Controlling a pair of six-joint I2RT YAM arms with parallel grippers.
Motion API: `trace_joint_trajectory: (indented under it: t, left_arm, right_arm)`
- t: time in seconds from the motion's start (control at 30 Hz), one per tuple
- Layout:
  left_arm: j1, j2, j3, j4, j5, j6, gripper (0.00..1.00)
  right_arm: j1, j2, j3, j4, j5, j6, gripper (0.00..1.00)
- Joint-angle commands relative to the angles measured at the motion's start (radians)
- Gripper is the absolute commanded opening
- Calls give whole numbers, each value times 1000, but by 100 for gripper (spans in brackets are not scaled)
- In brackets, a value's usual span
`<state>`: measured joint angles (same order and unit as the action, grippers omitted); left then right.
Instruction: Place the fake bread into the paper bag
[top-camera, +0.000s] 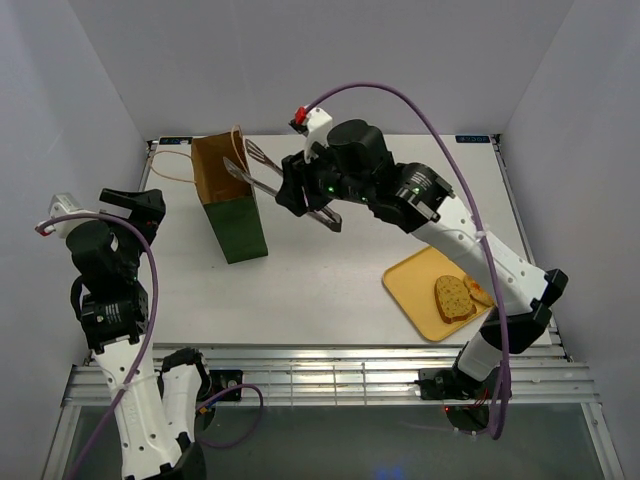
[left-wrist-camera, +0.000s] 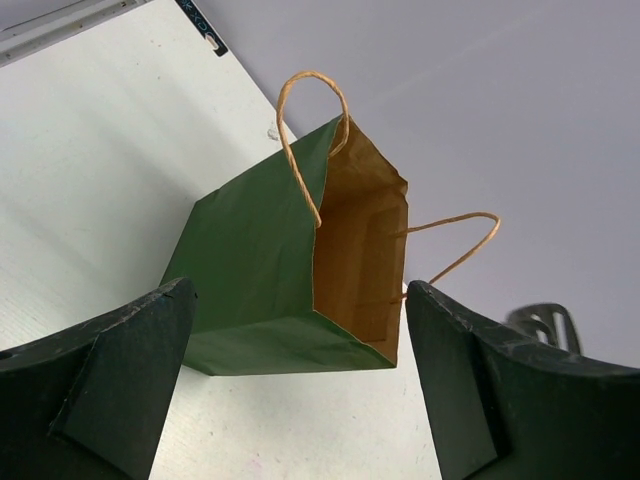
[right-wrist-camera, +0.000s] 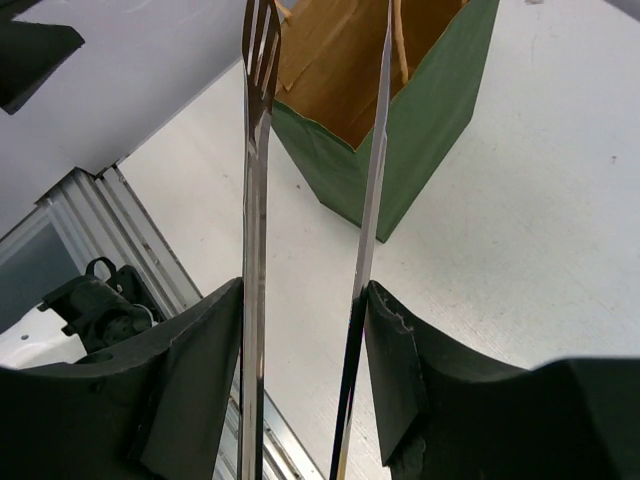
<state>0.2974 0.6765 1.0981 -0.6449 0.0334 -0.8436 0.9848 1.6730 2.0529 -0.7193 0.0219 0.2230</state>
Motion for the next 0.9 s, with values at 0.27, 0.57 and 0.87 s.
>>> trace_joint_trajectory:
  t: [0.27,0.57,0.87]
  left_arm:
    - [3,1,-61,54,14,-8,96]
    - [3,44,-86,90,62,-14,96]
    - [3,64,-81,100,97,-8,96]
  right_arm:
    - [5,-344,-249,-17,114,-111,56]
    - [5,-518,-390,-86,548,-45,56]
    - [3,-611,-473,-149,731,44,56]
